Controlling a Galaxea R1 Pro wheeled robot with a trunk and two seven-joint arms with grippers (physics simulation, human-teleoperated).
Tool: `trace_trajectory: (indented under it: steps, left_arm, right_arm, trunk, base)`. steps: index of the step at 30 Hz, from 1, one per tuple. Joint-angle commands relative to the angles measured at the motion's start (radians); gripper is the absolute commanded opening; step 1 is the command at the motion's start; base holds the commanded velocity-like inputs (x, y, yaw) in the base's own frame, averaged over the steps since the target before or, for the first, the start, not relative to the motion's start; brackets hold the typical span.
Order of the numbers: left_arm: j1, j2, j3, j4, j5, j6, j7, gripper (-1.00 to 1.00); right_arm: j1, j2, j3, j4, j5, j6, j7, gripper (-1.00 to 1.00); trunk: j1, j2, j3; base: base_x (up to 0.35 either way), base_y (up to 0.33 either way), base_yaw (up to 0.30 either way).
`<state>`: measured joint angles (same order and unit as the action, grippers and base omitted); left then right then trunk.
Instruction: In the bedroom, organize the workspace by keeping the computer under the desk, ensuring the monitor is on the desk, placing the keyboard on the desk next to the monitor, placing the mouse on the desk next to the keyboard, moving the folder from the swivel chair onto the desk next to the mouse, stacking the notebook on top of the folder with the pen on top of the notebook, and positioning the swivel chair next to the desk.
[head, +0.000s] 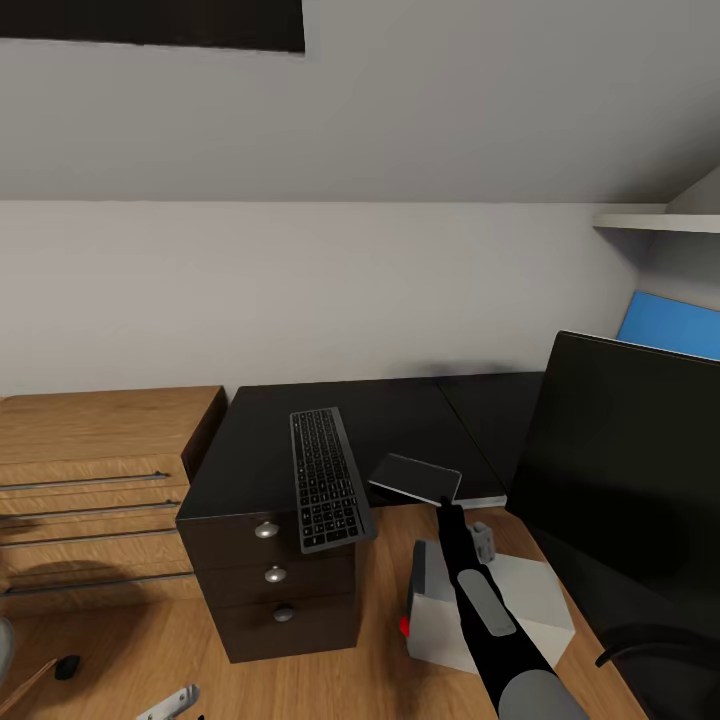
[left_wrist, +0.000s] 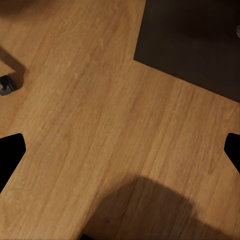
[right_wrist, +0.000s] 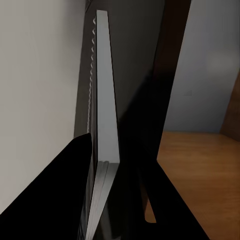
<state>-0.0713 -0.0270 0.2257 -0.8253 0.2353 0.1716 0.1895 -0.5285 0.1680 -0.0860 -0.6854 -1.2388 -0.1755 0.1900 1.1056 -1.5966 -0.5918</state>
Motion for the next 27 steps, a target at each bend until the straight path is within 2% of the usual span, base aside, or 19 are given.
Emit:
trace_trajectory:
  steps: [1,21,27]
  left_arm:
    - [0.000,-0.001,0.001,-0.002,0.010,0.005,0.003,1.00]
    - [0.000,0.002,0.001,-0.035,0.012,0.023,-0.017,1.00]
    - [0.001,0.004,0.002,-0.081,0.014,0.110,-0.026,1.00]
  right_arm:
    - [-0.001,0.001,-0.002,0.001,-0.011,-0.001,0.009,-1.00]
    - [-0.001,0.002,0.001,0.000,-0.016,-0.036,0.016,-1.00]
    - [-0.001,0.001,0.000,-0.001,-0.013,-0.035,0.017,-1.00]
  trunk:
    - [0.000,-0.001,-0.001]
    - [0.000,-0.001,-0.001]
    - [0.000,-0.001,-0.001]
  base:
    - [0.000,0.000,0.000]
    - [0.000,0.000,0.000]
    - [0.000,0.000,0.000]
